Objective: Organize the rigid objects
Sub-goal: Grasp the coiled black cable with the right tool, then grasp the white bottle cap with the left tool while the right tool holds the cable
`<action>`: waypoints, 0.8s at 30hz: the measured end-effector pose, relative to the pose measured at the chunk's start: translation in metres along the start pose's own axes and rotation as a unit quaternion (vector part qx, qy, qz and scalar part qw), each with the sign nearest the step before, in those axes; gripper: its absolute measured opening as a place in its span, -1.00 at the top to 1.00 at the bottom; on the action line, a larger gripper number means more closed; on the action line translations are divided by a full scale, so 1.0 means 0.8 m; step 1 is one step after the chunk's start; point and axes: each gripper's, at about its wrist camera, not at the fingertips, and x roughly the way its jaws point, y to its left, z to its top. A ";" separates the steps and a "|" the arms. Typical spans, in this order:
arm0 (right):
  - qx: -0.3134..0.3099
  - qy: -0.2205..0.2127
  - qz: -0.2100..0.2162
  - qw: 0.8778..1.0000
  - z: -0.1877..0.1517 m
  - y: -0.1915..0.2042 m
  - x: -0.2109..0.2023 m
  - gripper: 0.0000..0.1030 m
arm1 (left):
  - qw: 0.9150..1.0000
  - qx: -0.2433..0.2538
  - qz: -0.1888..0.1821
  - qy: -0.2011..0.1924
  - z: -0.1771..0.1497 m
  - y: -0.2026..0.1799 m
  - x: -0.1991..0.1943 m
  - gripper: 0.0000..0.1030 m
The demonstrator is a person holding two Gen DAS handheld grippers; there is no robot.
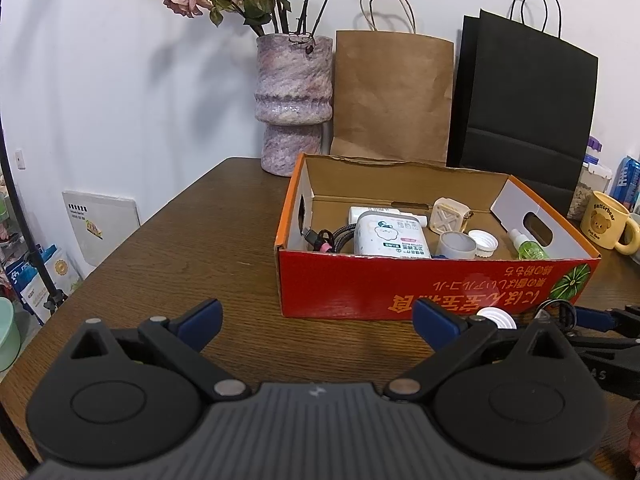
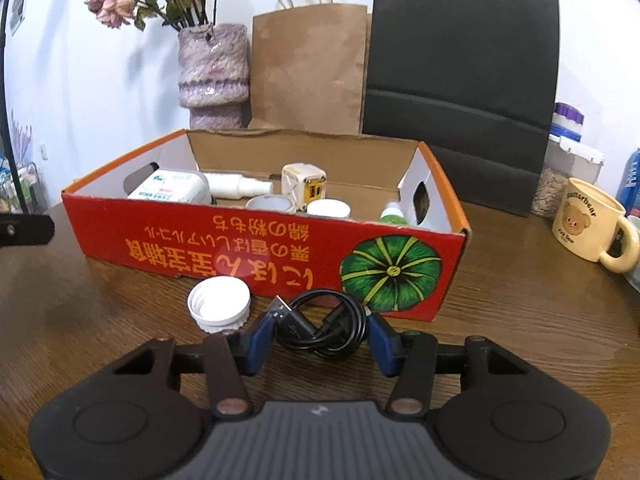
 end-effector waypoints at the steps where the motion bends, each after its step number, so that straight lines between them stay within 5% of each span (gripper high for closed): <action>1: 0.002 -0.003 -0.001 1.000 0.000 -0.001 -0.004 0.02 | 1.000 0.001 0.000 0.000 -0.001 -0.001 0.000 -1.00; 24: 0.063 -0.046 -0.023 0.997 -0.020 -0.098 -0.064 0.02 | 0.999 0.036 -0.020 0.022 -0.016 -0.113 0.025 -1.00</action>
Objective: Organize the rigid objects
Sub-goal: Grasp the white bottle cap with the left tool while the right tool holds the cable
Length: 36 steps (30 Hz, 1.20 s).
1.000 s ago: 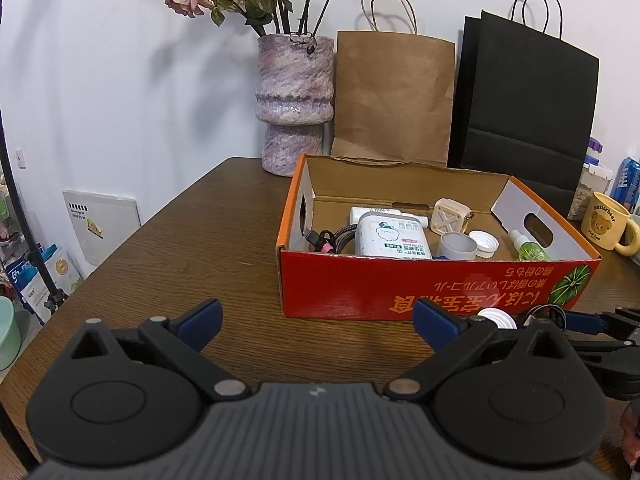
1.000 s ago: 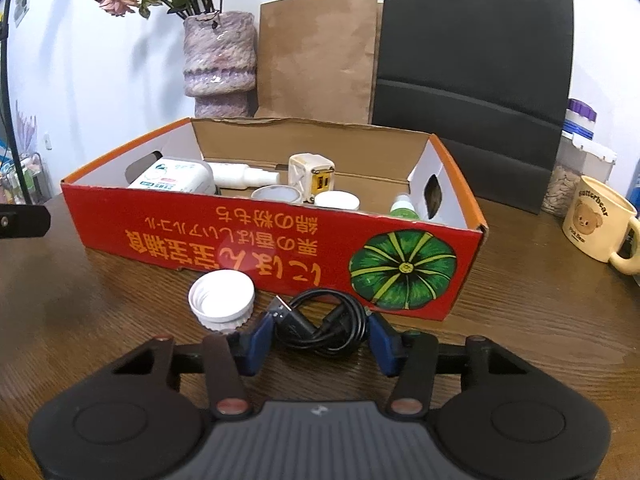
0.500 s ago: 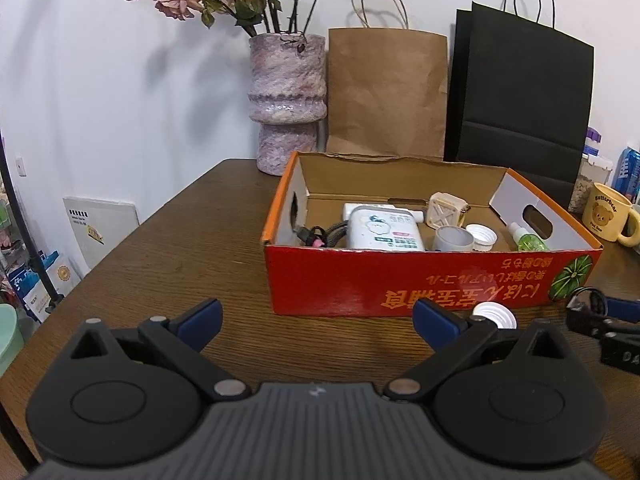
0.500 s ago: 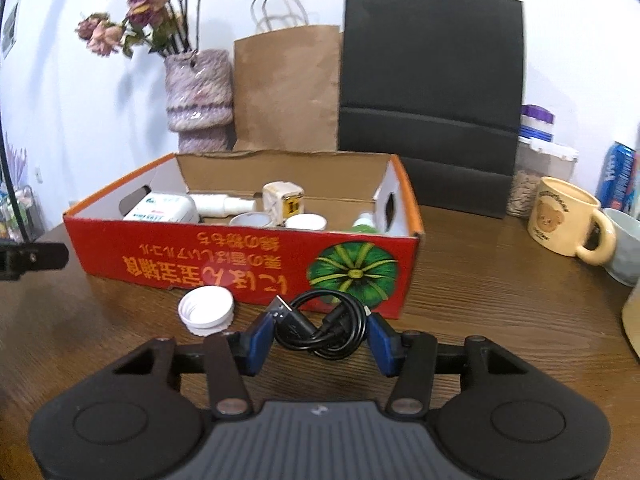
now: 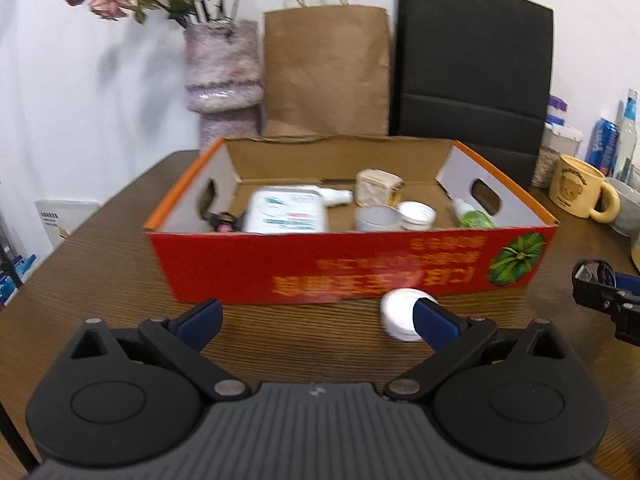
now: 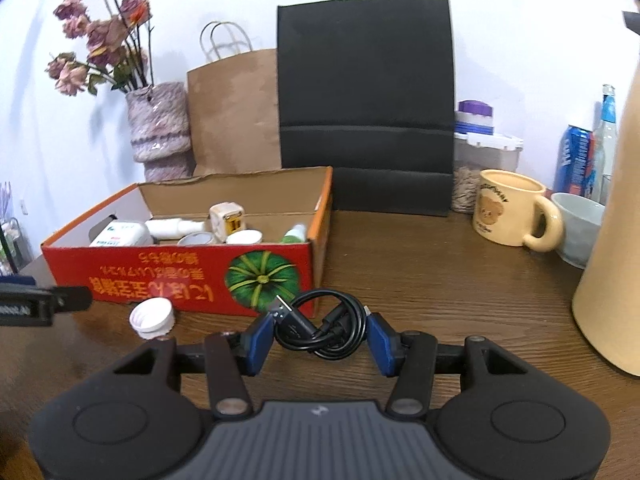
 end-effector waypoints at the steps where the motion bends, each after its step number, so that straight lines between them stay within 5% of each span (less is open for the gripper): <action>1: 0.002 -0.003 -0.001 1.000 0.000 -0.005 -0.003 0.02 | 1.000 0.000 -0.001 0.004 0.000 -0.007 0.003 -1.00; 12: 0.032 -0.017 -0.012 0.999 0.007 -0.037 -0.003 0.02 | 0.999 -0.003 0.028 0.035 0.003 -0.070 0.050 -1.00; 23: 0.039 -0.020 -0.016 0.999 0.007 -0.039 0.001 0.02 | 0.996 -0.016 0.062 0.063 -0.001 -0.077 0.072 -0.97; 27: 0.042 -0.020 -0.017 0.999 0.005 -0.040 0.003 0.02 | 0.997 -0.024 0.044 0.053 -0.001 -0.072 0.069 -0.58; 31: 0.042 -0.020 -0.017 0.999 0.005 -0.040 0.003 0.02 | 0.998 -0.024 0.038 0.042 -0.003 -0.072 0.062 0.15; 36: 0.038 -0.018 -0.020 0.999 0.004 -0.039 0.005 0.02 | 0.998 -0.030 0.029 0.040 -0.004 -0.065 0.057 0.21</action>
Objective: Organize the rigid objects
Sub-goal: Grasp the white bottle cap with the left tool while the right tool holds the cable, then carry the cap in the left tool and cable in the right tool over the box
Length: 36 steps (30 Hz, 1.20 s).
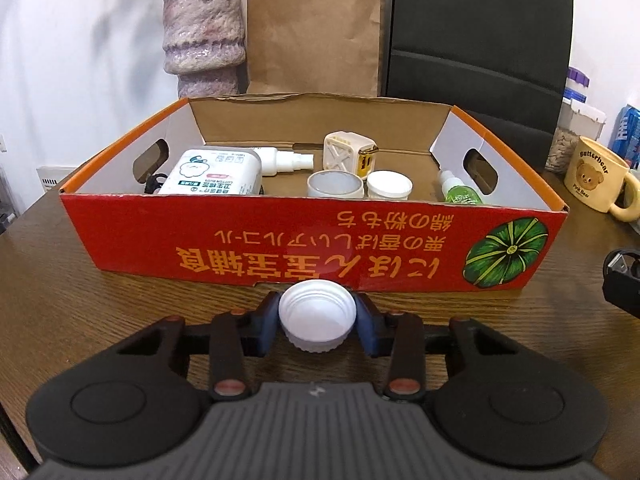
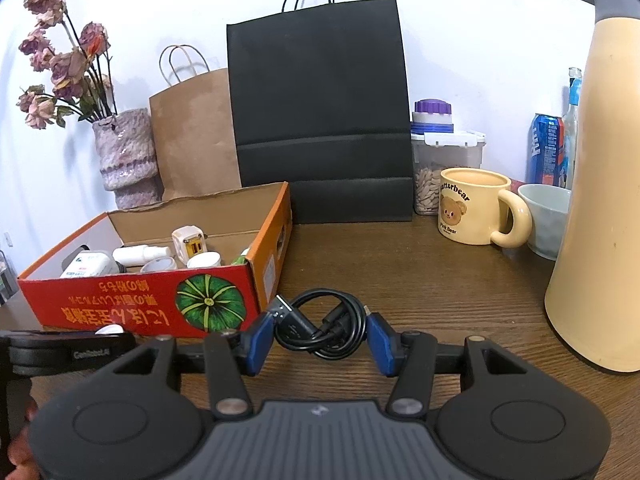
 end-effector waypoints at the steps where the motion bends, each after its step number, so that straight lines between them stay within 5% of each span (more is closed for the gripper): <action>1: 0.000 0.000 0.000 1.000 0.000 0.000 0.000 0.02 | 1.000 -0.001 -0.002 0.000 -0.001 0.001 -0.001 0.21; 36: -0.045 -0.036 0.044 0.997 -0.005 0.057 -0.053 0.02 | 0.998 -0.015 -0.032 -0.055 -0.028 0.095 -0.100 0.21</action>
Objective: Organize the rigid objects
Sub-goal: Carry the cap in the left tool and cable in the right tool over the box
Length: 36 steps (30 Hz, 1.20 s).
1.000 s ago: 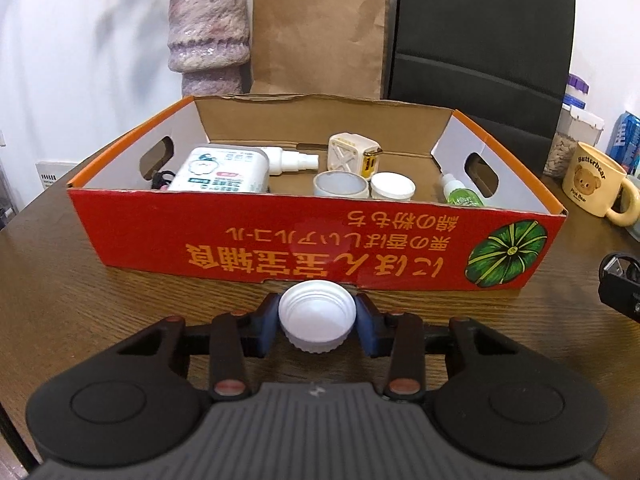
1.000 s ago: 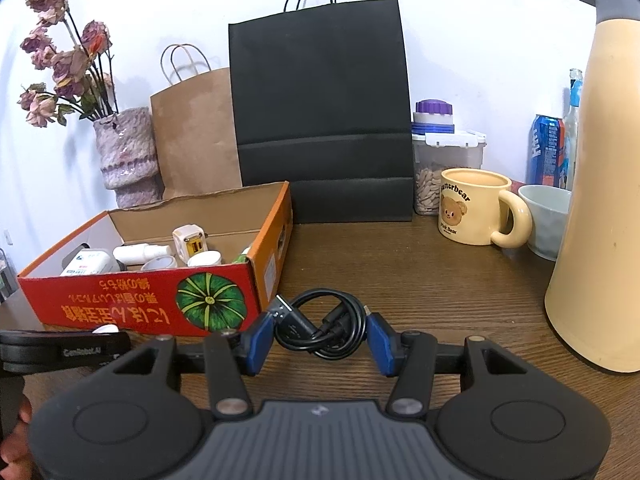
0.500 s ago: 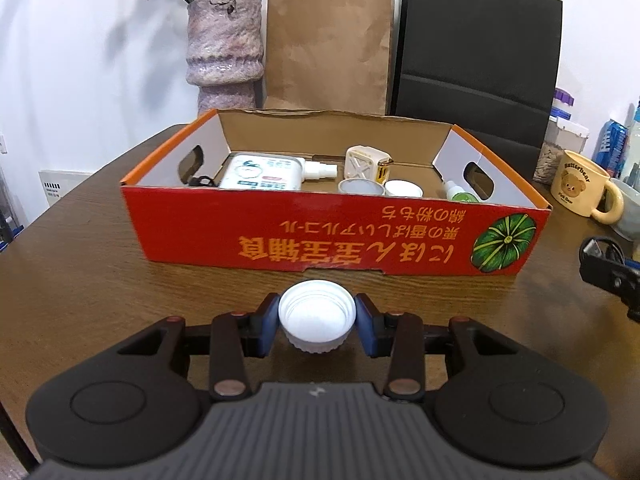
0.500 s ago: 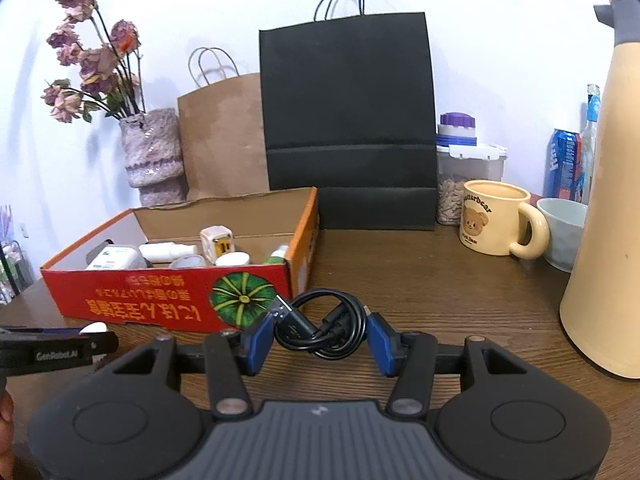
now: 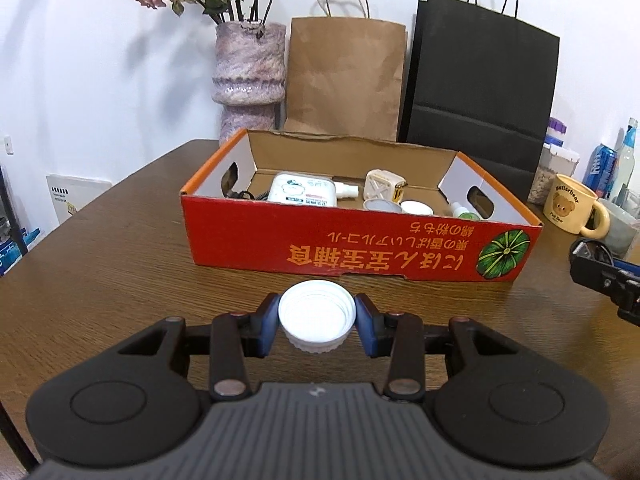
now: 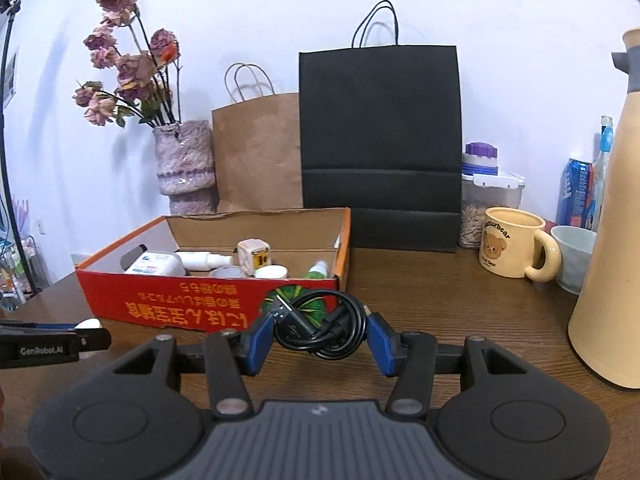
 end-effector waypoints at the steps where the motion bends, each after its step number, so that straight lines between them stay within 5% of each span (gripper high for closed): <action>1: 0.000 -0.001 0.003 1.000 0.000 0.003 -0.002 0.02 | 1.000 0.000 -0.003 -0.002 0.001 0.001 -0.003 0.21; 16: 0.012 -0.034 0.023 0.999 0.035 0.054 -0.007 0.02 | 0.998 -0.021 -0.031 -0.057 0.056 0.009 -0.032 0.21; 36: 0.011 -0.057 0.014 0.998 0.092 0.095 0.070 0.02 | 0.993 -0.059 -0.020 -0.099 0.135 0.027 0.023 0.21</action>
